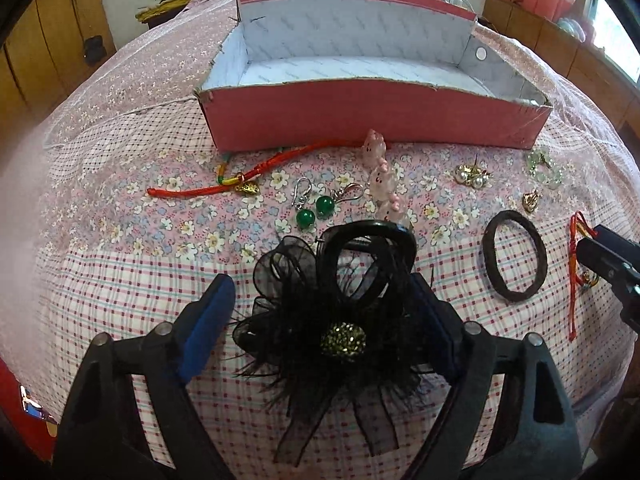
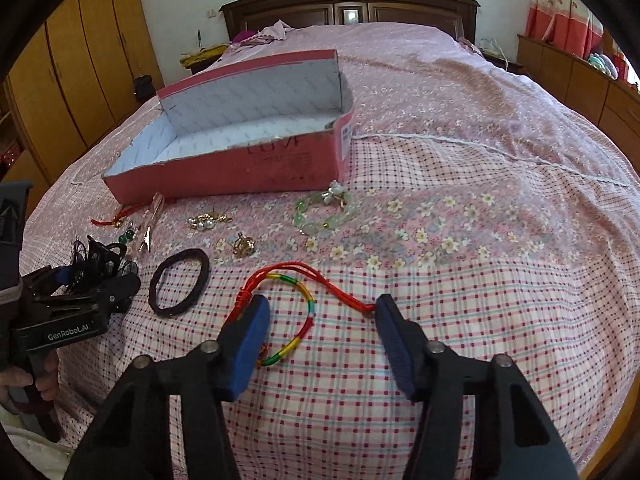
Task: Organize jewelry
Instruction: 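Grasp the black feathered hair clip with the left tool while the right grasps the red-string bracelet, then carry the hair clip and red-string bracelet with both tools into the pink shoebox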
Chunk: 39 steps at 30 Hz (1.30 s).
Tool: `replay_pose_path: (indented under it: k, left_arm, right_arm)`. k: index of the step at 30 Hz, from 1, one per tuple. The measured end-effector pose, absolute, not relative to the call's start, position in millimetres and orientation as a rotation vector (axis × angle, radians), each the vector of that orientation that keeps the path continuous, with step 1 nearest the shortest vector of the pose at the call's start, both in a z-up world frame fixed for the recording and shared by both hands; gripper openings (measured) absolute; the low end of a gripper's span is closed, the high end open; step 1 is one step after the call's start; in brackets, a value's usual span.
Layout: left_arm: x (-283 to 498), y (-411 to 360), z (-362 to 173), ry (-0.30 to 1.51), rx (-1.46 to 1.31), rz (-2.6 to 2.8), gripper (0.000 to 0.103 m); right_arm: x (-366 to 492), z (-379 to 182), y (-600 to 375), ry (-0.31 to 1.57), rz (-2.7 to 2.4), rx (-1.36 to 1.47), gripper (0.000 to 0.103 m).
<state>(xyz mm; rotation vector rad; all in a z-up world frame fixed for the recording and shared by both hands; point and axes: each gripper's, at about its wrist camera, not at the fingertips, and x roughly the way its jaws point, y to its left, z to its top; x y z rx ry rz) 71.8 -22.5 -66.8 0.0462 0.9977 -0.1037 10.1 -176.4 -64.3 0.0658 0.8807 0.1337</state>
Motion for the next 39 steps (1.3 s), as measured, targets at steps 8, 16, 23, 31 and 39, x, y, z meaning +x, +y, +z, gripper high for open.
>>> replay_pose_path:
  k: [8, 16, 23, 31, 39]
  left_arm:
    - [60.5, -23.5, -64.0, 0.967, 0.054, -0.128, 0.057]
    - [47.6, -10.9, -52.5, 0.941, 0.04, -0.149, 0.053]
    - [28.6, -0.5, -33.7, 0.896, 0.04, -0.165, 0.053]
    - [12.8, 10.9, -9.0, 0.847, 0.017, -0.192, 0.053]
    - [23.9, 10.1, 13.9, 0.821, -0.001, -0.197, 0.053]
  right_arm:
    - [8.7, -69.1, -172.6, 0.888, 0.164, 0.069, 0.017]
    - [0.2, -63.9, -166.7, 0.864, 0.191, 0.073, 0.007]
    - [-9.4, -47.9, -165.1, 0.814, 0.196, 0.07, 0.007]
    - [-20.8, -23.1, -159.2, 0.74, 0.214, 0.049, 0.007]
    - [-23.9, 1.0, -155.5, 0.685, 0.236, 0.043, 0.007]
